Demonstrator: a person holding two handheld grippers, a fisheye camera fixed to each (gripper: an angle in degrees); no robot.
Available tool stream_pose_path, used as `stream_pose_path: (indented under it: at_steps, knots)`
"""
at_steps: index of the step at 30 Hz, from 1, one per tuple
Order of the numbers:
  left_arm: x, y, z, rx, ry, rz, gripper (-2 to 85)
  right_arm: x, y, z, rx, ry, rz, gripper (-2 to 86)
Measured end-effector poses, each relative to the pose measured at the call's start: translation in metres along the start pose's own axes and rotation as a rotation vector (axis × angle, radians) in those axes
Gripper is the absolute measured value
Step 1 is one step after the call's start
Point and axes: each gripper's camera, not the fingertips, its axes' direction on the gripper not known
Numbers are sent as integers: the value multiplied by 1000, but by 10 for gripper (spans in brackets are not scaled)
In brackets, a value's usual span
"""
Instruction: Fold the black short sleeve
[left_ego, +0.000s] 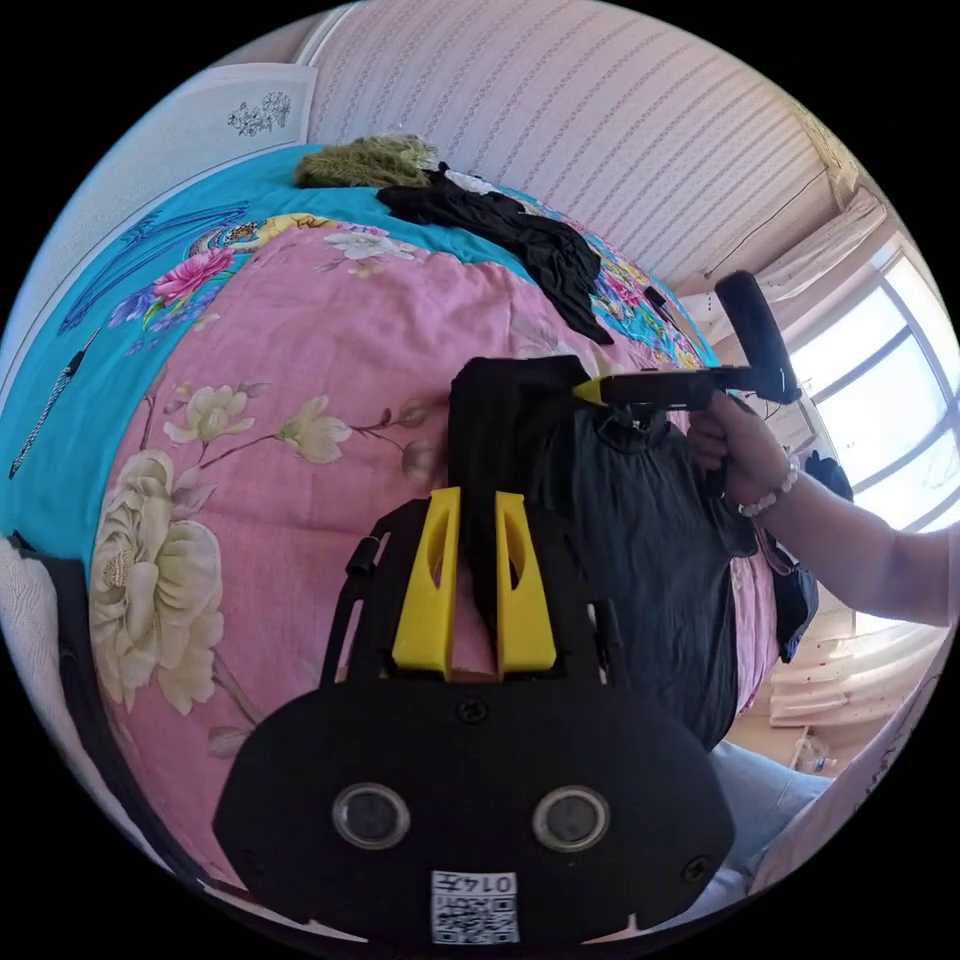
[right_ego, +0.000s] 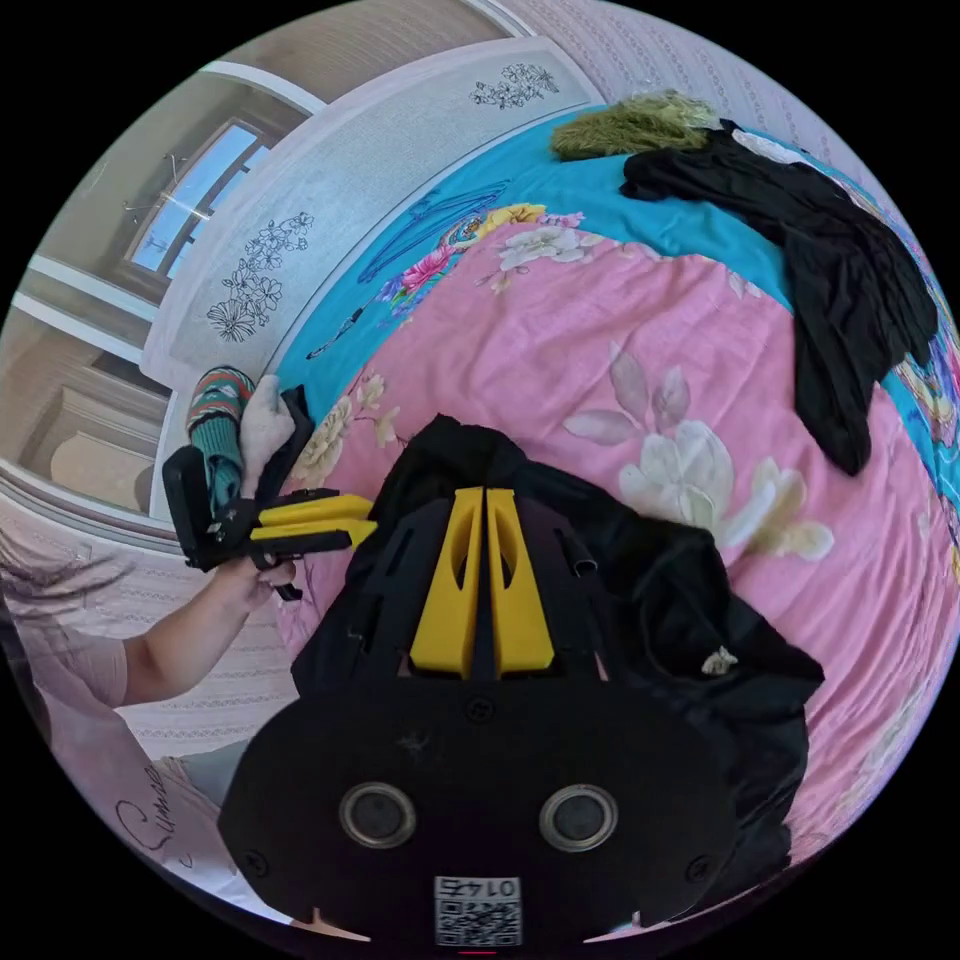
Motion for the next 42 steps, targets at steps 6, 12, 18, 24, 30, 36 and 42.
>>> stream_pose_path:
  at_steps: [6, 12, 18, 24, 30, 36, 42]
  knots:
    - [-4, -30, -8, 32, 39, 22, 62, 23, 32, 2, -22, 19, 106, -2]
    - [19, -69, 39, -152, 95, 130, 90, 26, 26, 9, -7, 0, 140, -2]
    - [40, -56, 33, -161, 19, 209, 47, 12, 12, 12, -13, 34, 103, -2]
    - [48, -23, -14, -39, -44, 200, -1, -1, 11, 3, 1, 52, 91, -2]
    - [48, -10, -19, -43, 9, 182, 0, -19, 8, -5, 15, 73, 61, -1]
    - [83, -18, 8, -110, -5, 325, 66, -26, 14, 16, -55, 111, 87, -1]
    - [90, -4, 25, -157, -109, 285, 51, -30, 30, 20, 4, 103, 130, -1]
